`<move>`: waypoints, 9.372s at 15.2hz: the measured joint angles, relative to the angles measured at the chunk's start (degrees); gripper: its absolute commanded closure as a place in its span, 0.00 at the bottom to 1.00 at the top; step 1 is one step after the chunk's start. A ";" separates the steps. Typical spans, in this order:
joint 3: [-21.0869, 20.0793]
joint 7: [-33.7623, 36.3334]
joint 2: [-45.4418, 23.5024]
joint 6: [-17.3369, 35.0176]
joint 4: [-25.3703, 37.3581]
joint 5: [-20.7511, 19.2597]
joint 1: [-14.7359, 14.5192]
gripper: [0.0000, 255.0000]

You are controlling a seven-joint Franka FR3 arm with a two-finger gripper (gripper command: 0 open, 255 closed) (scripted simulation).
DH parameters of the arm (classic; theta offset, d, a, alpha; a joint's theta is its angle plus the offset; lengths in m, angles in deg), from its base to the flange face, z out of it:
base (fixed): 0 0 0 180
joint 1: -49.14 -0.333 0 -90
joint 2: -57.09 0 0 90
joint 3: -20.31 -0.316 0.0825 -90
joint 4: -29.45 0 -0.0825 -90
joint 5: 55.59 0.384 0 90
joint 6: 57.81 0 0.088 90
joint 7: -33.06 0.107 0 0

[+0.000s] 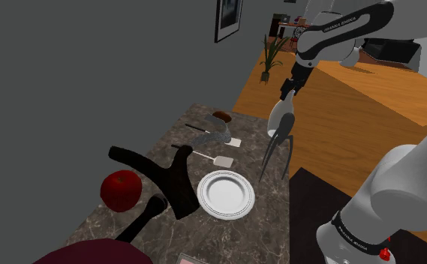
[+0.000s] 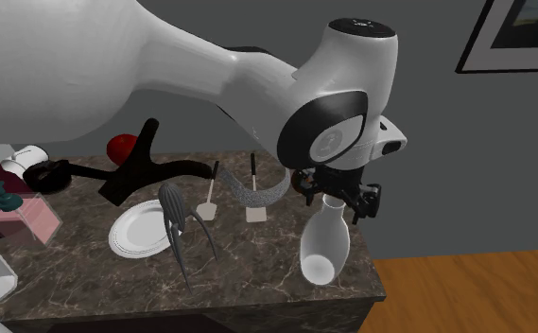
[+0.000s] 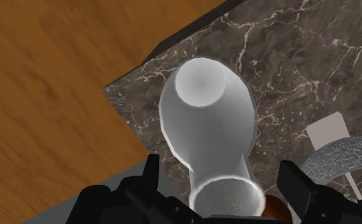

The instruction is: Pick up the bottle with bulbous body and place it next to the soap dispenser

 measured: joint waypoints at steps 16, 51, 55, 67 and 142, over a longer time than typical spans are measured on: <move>-0.66 0.83 1.59 -4.07 2.67 -0.80 0.12 1.00; -2.48 1.55 1.57 -31.10 29.71 -0.12 -0.74 1.00; -2.15 1.07 0.03 -34.30 34.27 0.64 -0.89 1.00; -0.68 -0.56 -5.35 -44.59 49.16 3.51 -0.87 1.00; -132.63 100.01 10.18 -54.52 63.49 16.69 36.05 1.00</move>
